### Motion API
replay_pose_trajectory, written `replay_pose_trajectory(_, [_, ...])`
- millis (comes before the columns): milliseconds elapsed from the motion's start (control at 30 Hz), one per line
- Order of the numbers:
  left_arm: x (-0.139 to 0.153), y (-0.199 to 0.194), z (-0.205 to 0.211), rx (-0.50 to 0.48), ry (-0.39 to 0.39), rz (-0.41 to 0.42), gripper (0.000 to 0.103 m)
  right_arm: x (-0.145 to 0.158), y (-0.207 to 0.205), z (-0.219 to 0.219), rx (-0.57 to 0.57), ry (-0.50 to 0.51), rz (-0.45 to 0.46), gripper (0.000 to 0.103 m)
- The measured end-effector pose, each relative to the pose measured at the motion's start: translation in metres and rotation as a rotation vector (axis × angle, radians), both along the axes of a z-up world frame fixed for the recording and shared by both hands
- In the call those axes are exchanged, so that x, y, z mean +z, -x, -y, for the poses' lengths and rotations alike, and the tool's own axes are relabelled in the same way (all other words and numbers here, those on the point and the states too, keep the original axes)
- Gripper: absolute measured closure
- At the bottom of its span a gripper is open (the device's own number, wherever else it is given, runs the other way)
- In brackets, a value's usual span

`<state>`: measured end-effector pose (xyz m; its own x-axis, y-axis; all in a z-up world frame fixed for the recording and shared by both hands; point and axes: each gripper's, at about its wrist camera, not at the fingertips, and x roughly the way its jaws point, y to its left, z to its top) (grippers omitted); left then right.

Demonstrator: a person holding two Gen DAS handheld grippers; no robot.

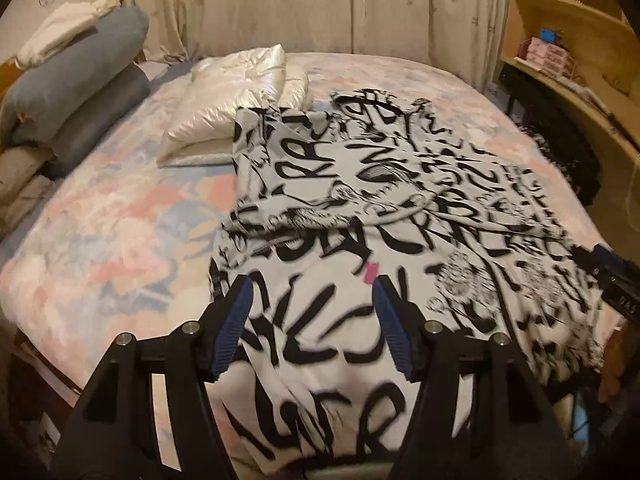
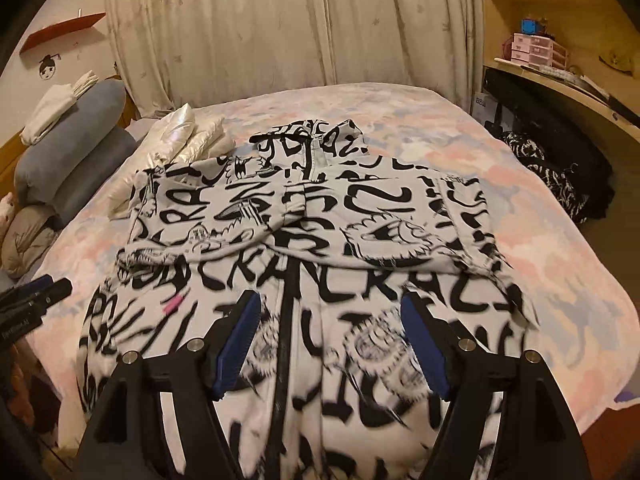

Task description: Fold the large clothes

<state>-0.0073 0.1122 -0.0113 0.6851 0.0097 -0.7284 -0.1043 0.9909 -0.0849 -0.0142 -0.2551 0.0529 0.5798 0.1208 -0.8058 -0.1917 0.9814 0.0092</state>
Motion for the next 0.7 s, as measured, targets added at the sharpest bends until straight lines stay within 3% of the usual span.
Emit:
replay_pose_trajectory(100, [0.001, 0.014, -0.007, -0.02, 0.046, -0.025, 0.037, 0.004, 0.02, 0.018, -0.001, -0.018, -0.015, 0.023])
replay_pose_trajectory(267, [-0.013, 0.033, -0.027, -0.041, 0.111, -0.099, 0.037, 0.008, 0.046, 0.052, -0.009, -0.02, -0.038, 0.023])
replay_pose_trajectory(433, [-0.049, 0.049, -0.053, -0.055, 0.172, -0.176, 0.037, 0.0, 0.078, 0.096, -0.034, -0.021, -0.049, 0.023])
replay_pose_trajectory(700, [-0.099, 0.054, -0.082, -0.021, 0.264, -0.225, 0.037, -0.034, 0.114, 0.168, -0.137, -0.038, -0.082, 0.023])
